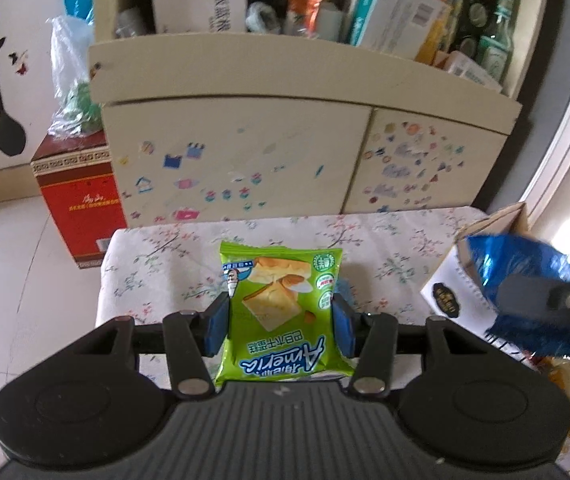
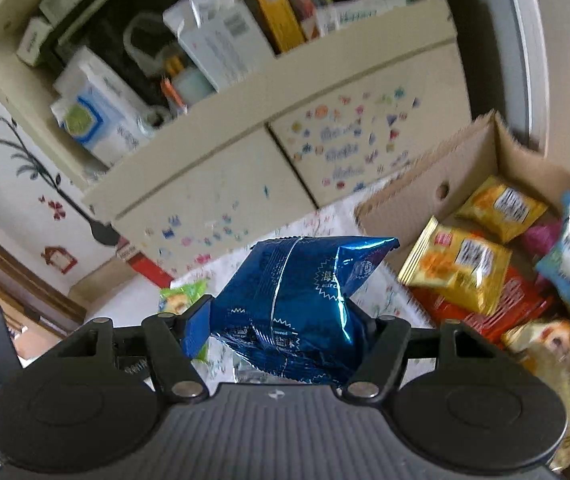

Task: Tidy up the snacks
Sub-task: 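Lift and carry the green cracker bag and blue foil bag over the box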

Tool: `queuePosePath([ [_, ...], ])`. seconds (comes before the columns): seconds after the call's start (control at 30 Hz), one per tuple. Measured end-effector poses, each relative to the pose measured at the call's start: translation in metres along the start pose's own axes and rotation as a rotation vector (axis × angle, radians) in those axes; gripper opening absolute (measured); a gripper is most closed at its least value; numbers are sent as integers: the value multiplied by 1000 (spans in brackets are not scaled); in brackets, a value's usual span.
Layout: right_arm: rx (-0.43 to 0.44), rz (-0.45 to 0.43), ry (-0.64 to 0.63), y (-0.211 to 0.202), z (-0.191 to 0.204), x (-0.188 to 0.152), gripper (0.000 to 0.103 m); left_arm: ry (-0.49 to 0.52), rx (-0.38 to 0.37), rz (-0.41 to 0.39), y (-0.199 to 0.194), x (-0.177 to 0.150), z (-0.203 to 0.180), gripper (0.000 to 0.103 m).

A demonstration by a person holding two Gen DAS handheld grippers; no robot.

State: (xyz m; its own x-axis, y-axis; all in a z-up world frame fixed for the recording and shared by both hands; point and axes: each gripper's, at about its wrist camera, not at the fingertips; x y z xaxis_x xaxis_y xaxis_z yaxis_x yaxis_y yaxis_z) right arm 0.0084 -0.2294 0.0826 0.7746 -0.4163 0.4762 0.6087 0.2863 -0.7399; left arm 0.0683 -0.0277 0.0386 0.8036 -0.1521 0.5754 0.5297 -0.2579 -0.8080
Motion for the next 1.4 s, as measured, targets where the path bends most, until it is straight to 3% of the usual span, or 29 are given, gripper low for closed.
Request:
queuePosePath([
  [0.27, -14, -77, 52, -37, -22, 8, 73, 55, -23, -32, -3, 4, -31, 51],
  [0.7, -84, -130, 153, -58, -58, 10, 73, 172, -78, -64, -3, 5, -87, 51],
  [1.1, -130, -183, 256, -78, -85, 13, 73, 253, -229, -80, -4, 5, -137, 51],
  [1.4, -148, -212, 320, -90, -103, 12, 73, 322, -324, -49, 6, -4, -179, 51],
])
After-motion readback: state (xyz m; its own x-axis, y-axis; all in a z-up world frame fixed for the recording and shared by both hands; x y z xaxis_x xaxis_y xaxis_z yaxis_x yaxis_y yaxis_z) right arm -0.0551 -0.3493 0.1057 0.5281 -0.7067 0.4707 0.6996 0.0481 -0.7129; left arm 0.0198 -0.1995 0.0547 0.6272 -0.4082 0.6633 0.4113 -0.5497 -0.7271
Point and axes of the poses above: each gripper's, at about its wrist camera, not at the fingertips, and y roughly the way its jaws point, z to its left, x to its top, and after that the axes turned 11 degrees about z, right-handed
